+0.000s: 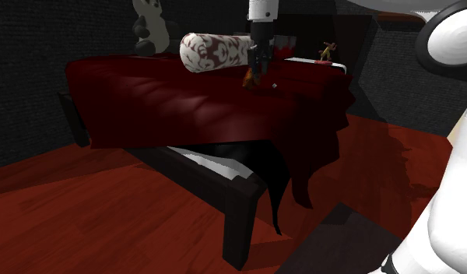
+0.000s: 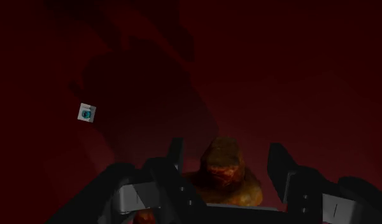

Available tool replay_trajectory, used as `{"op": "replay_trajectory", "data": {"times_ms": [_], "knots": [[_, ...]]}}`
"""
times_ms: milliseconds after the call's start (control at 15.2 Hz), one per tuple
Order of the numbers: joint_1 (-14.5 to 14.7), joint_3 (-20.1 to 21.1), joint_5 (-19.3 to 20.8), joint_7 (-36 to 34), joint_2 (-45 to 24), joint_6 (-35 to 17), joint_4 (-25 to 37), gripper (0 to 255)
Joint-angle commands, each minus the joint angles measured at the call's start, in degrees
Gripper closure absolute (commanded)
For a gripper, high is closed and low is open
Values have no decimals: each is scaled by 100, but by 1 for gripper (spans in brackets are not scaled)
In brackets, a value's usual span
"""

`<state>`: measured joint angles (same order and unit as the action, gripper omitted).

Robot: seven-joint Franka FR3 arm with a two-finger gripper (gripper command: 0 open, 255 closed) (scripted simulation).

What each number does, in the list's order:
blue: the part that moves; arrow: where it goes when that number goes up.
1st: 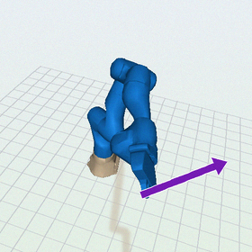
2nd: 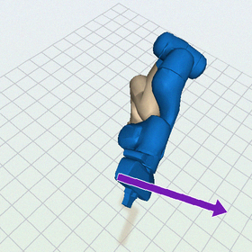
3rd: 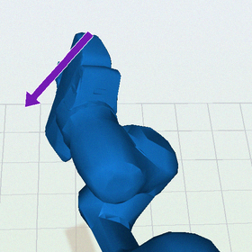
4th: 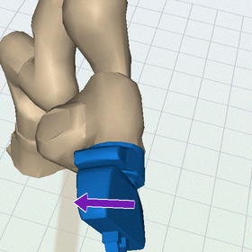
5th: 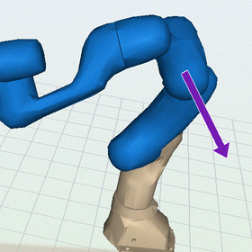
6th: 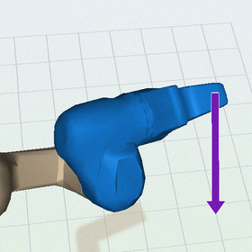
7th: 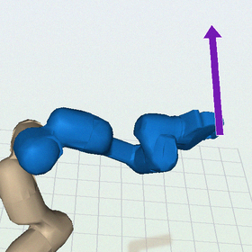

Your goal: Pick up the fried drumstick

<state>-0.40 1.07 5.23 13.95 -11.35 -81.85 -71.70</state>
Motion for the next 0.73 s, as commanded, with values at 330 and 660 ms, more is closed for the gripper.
{"op": "replay_trajectory", "data": {"times_ms": [330,660], "knots": [[2,1,0,-5,11,-22,-33,255],[6,1,4,11,-89,182,273,255]]}}
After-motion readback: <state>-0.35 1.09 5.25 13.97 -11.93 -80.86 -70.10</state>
